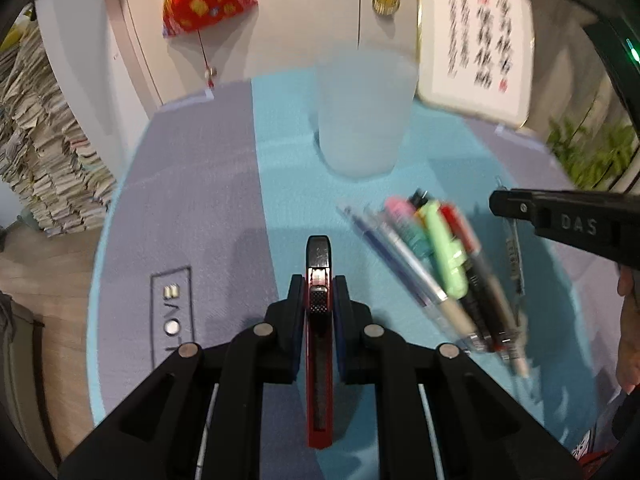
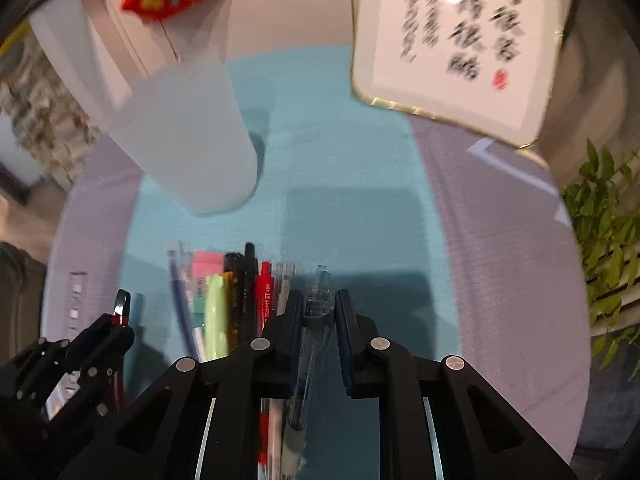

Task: Organize stationery
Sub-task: 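Lift the clear pen with the right gripper over the frosted cup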

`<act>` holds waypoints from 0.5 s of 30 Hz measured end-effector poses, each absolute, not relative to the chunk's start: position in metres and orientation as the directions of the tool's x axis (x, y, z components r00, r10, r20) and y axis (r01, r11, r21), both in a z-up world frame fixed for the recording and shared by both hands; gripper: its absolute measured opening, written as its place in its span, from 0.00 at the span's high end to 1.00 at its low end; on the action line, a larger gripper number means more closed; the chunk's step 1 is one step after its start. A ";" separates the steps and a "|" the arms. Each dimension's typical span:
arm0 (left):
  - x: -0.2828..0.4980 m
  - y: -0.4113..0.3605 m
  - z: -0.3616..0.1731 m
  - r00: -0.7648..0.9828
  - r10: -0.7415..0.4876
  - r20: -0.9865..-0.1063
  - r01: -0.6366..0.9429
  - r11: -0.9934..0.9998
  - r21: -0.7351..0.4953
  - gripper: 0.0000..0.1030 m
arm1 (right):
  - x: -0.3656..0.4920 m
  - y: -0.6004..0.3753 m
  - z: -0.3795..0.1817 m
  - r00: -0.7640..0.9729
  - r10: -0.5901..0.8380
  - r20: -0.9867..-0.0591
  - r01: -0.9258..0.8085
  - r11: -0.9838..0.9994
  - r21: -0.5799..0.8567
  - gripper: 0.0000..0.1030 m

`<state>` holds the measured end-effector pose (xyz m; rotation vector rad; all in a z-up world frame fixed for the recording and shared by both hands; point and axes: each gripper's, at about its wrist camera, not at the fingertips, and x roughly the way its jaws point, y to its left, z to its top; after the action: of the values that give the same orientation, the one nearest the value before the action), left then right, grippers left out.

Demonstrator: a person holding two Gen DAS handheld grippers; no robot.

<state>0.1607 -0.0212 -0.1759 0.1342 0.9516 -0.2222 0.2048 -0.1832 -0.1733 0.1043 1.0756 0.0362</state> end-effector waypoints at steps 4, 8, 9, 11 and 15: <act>0.147 -0.020 -0.148 0.611 -0.163 -0.774 0.253 0.967 -0.004 0.89 | 0.181 -0.190 -0.141 0.558 0.130 -0.819 -0.013 0.989 0.148 0.83; 0.135 -0.024 -0.126 0.655 -0.178 -0.735 0.264 0.965 0.002 0.89 | 0.161 -0.191 -0.121 0.622 0.165 -0.766 -0.063 0.985 0.161 0.84; 0.132 -0.025 -0.121 0.663 -0.181 -0.726 0.267 0.964 0.004 0.89 | 0.156 -0.189 -0.114 0.645 0.169 -0.746 -0.075 0.984 0.159 0.84; 0.127 -0.028 -0.112 0.681 -0.196 -0.705 0.281 0.960 0.005 0.89 | 0.141 -0.191 -0.106 0.674 0.187 -0.715 -0.096 0.981 0.167 0.84; 0.126 -0.031 -0.101 0.708 -0.207 -0.675 0.292 0.956 0.014 0.88 | 0.124 -0.194 -0.092 0.704 0.205 -0.680 -0.118 0.978 0.172 0.84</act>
<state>0.1256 -0.0314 -0.1007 0.1232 0.7336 -0.2778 0.1243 -0.1938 -0.0922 0.1185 0.7694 0.1802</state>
